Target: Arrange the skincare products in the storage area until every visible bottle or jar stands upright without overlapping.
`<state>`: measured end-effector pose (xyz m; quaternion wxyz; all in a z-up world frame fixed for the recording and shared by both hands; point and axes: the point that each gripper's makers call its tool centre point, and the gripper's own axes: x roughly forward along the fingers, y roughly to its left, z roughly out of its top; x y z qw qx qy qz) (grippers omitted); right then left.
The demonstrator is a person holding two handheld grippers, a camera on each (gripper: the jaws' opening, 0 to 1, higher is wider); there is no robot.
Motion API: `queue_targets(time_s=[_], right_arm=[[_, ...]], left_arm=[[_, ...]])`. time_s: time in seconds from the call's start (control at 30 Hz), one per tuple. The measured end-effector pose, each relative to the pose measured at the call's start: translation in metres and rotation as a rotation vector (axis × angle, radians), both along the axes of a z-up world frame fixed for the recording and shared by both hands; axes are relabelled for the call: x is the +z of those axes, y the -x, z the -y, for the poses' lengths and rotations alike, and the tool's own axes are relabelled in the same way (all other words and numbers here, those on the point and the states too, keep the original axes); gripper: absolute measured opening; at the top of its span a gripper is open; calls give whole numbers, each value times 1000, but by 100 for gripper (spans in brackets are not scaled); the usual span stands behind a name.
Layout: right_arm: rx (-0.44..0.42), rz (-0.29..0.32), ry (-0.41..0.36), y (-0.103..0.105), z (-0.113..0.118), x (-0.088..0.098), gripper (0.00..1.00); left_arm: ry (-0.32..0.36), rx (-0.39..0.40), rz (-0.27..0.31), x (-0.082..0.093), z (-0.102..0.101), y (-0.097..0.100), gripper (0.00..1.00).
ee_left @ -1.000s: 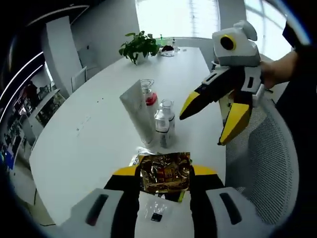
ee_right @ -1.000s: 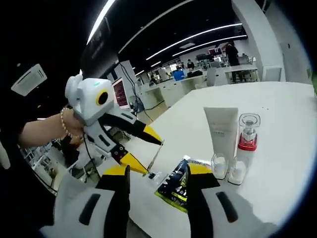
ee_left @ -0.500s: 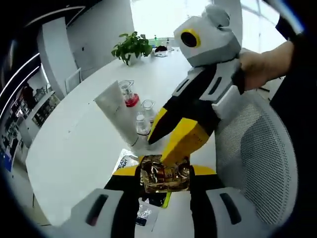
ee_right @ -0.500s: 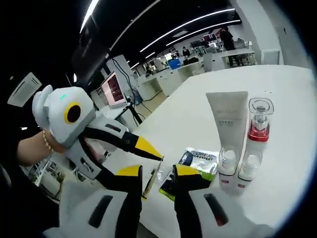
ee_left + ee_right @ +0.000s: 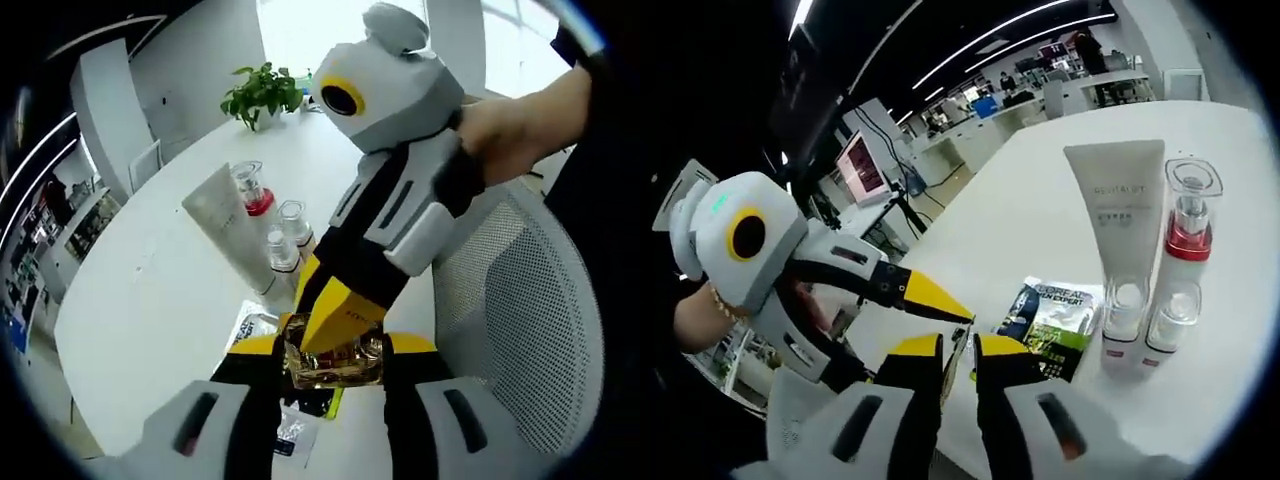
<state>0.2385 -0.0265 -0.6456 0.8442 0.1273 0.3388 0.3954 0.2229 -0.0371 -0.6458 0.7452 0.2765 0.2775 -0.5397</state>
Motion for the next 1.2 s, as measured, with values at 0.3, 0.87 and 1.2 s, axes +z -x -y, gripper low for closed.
queue_targets(time_s=[0.3,0.87,1.2], right_arm=[[-64,6,28,-5,14,-4,1],[-322,-90,-378,-10,30,29,1],[-396,-129,-586,-3,26,44,1]], left_arm=[[25,40,-29,-1,-1,-3,37],[389,390,-244,15,-17,1,36],[722,539,-446,33,-18,14,28]])
